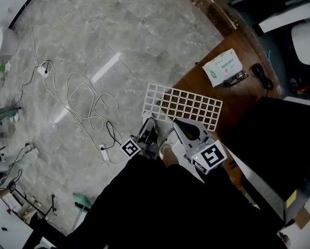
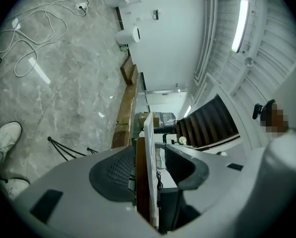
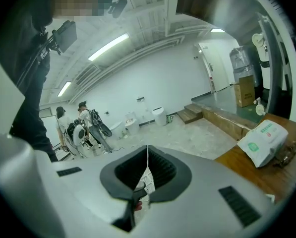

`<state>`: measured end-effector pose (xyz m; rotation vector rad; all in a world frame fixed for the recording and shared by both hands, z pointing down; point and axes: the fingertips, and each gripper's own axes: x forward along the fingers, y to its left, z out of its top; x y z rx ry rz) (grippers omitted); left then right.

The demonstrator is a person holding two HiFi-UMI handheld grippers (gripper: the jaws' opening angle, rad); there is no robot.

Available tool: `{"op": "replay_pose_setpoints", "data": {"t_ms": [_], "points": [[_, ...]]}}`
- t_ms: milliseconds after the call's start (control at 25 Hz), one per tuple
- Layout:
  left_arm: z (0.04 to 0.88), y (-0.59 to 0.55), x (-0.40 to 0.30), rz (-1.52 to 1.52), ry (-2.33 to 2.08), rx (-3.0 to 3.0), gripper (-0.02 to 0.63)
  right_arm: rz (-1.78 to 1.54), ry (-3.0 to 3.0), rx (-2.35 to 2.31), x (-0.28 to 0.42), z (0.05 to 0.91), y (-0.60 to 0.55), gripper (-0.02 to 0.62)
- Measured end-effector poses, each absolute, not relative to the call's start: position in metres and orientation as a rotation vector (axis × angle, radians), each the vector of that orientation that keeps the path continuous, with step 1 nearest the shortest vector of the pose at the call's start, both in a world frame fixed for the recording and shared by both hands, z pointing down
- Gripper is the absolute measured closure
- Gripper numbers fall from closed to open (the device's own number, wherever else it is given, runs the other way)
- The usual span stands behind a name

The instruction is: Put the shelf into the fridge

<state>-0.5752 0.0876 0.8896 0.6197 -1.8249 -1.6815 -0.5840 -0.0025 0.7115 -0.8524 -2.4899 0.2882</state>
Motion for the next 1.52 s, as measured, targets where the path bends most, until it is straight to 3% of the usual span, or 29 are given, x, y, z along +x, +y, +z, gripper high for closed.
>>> {"op": "replay_pose_setpoints", "data": {"t_ms": [480, 640, 1000, 1520], "points": [[0.893, 0.067, -0.627, -1.781, -1.845, 0.574, 0.424, 0.314, -2.476, -0.773, -0.580, 0.726, -0.026, 0.588], [0.893, 0.067, -0.631, -1.800, -1.856, 0.560, 0.565, 0.312, -2.478, -0.747, -0.578, 0.726, -0.036, 0.588], [0.879, 0.077, -0.615, -1.925, -1.798, 0.569, 0.574, 0.329, -2.474, -0.719, -0.562, 0.728, -0.051, 0.588], [0.790, 0.122, -0.605, -2.096, -1.855, 0.557, 0.568, 0.378, -2.501, -0.697, -0.508, 0.695, -0.069, 0.588]]}}
